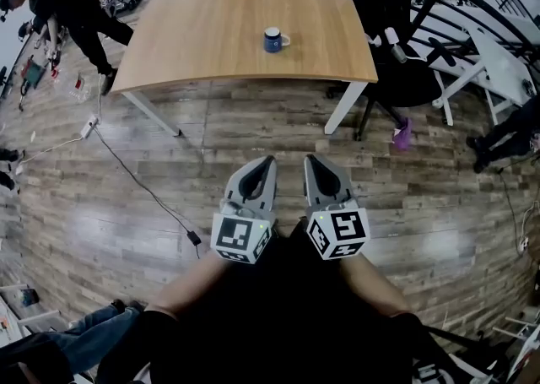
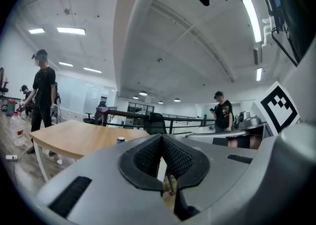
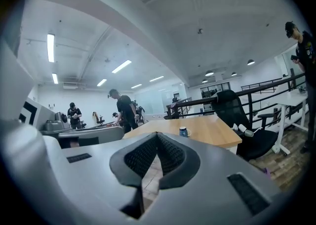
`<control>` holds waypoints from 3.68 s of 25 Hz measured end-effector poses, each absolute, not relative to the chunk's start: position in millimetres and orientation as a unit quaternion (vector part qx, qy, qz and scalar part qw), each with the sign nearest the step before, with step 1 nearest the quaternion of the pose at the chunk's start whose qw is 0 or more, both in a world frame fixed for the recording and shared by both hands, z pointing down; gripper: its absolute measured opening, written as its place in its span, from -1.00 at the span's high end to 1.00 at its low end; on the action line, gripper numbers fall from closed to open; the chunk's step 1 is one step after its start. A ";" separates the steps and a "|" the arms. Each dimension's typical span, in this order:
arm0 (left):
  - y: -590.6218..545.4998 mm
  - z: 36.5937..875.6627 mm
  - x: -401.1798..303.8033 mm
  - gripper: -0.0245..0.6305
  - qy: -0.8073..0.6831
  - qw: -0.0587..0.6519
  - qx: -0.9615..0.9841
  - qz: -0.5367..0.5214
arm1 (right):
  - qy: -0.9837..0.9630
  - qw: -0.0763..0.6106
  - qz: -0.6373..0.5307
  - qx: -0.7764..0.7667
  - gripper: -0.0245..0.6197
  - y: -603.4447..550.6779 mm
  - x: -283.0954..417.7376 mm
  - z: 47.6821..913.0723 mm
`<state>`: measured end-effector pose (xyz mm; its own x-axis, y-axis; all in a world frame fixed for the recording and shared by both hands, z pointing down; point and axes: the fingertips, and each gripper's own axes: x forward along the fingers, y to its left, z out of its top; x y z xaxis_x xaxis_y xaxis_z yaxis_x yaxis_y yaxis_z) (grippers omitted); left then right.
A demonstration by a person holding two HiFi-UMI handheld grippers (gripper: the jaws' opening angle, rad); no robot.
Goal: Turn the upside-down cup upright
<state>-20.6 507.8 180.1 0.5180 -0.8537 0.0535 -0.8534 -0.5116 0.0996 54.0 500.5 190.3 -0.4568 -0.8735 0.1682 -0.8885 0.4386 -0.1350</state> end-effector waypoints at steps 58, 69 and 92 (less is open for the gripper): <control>-83.0 472.3 -109.3 0.90 -0.483 0.204 0.848 0.078 | -0.907 0.334 0.031 0.254 -0.02 -155.9 -69.5 470.5; -88.0 478.7 -109.5 0.90 -0.468 0.212 0.854 0.076 | -0.883 0.443 -0.029 0.152 -0.02 -140.8 -57.6 482.2; -77.6 461.4 -106.7 0.90 -0.478 0.200 0.852 0.076 | -0.888 0.434 0.020 0.149 -0.02 -124.0 -64.5 485.5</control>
<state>-106.7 -77.6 461.4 0.5320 -0.7835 0.3210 -0.8445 -0.4633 0.2687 -64.5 -124.0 485.5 -0.5795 -0.2473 0.7766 -0.2823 0.9548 0.0934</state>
